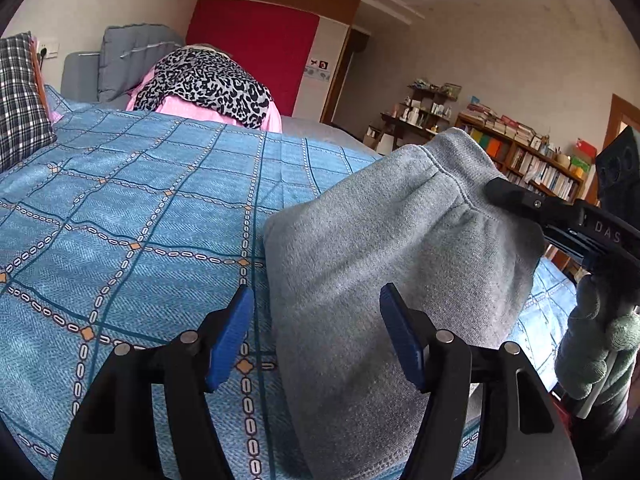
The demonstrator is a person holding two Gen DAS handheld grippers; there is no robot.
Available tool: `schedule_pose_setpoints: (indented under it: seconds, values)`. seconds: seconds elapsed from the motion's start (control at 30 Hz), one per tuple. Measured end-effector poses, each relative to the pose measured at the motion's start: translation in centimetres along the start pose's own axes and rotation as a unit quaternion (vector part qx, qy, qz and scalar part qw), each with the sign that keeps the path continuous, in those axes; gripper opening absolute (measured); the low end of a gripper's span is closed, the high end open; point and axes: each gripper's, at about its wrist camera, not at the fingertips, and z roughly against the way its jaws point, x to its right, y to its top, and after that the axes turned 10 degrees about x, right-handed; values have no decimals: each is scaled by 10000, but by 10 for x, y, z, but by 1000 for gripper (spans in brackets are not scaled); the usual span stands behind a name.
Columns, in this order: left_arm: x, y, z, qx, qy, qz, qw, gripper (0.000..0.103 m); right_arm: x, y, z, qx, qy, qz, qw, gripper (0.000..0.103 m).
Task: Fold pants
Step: 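Grasp the opposite side edge of the sweatpants with the right gripper, then lift the held edge with the right gripper and fold it over the stack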
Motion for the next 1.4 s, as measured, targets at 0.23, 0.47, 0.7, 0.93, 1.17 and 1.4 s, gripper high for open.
schedule_pose_setpoints:
  seconds: [0.23,0.47,0.7,0.93,1.17,1.4]
  values:
    - [-12,13,9,208,95,238,9995,66,-41,26,-7,181,245,415,9987,2]
    - [9,6,-10,-41,-286,74,9996,67,-13,-13,-1,-279,-226,239,9991,2]
    - [36,-12,-26,-377,-584,-290,9972,68,74,-60,6,-774,-728,-1129,9879,20]
    - [40,-24,-37,-480,-532,-523,9961,68,111,-87,-8,-1087,-453,-2014,9724,62]
    - [38,-29,-41,-498,-577,-555,9955,69,118,-90,-43,-1460,-200,-2077,9670,70]
    - [35,-35,-47,-539,-636,-541,9951,72,100,-90,-57,-1988,-21,-1731,9646,74]
